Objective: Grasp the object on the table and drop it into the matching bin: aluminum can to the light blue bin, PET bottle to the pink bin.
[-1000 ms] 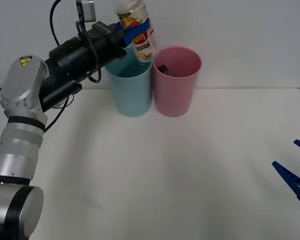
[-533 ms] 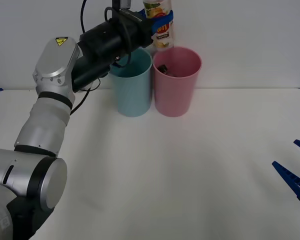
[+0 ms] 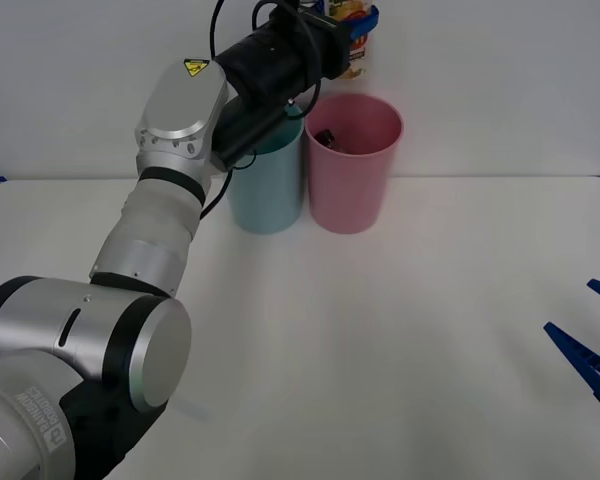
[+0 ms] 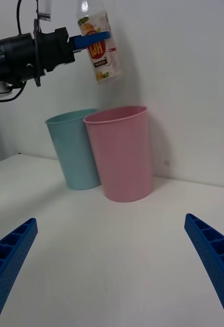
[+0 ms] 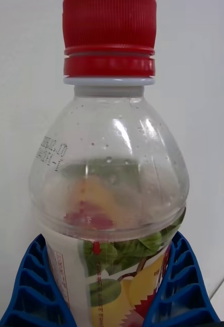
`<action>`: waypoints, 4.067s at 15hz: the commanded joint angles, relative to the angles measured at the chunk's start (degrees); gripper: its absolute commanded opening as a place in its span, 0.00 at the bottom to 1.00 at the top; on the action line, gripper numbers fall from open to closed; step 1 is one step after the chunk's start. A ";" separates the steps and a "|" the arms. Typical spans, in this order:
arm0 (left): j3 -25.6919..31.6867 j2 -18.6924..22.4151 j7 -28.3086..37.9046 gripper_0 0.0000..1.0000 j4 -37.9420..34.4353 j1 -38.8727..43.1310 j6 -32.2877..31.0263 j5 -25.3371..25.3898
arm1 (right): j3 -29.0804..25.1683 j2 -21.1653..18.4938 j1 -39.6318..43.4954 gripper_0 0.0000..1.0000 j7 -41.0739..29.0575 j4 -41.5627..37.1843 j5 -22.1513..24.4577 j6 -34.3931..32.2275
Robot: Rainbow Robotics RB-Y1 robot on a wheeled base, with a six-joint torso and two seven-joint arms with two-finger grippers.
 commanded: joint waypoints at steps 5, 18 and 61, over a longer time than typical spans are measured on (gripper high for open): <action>-2.16 0.00 0.59 0.06 -0.01 0.08 0.16 -0.28 | 0.00 0.00 0.00 1.00 -0.01 0.00 0.00 0.00; -5.59 0.00 2.61 0.93 -0.10 0.08 -2.66 0.69 | 0.00 0.00 0.00 1.00 -0.01 0.00 0.00 0.00; 14.98 32.55 1.29 1.00 -38.06 58.44 -35.09 29.78 | 0.00 0.00 0.00 1.00 -0.01 0.00 0.00 0.00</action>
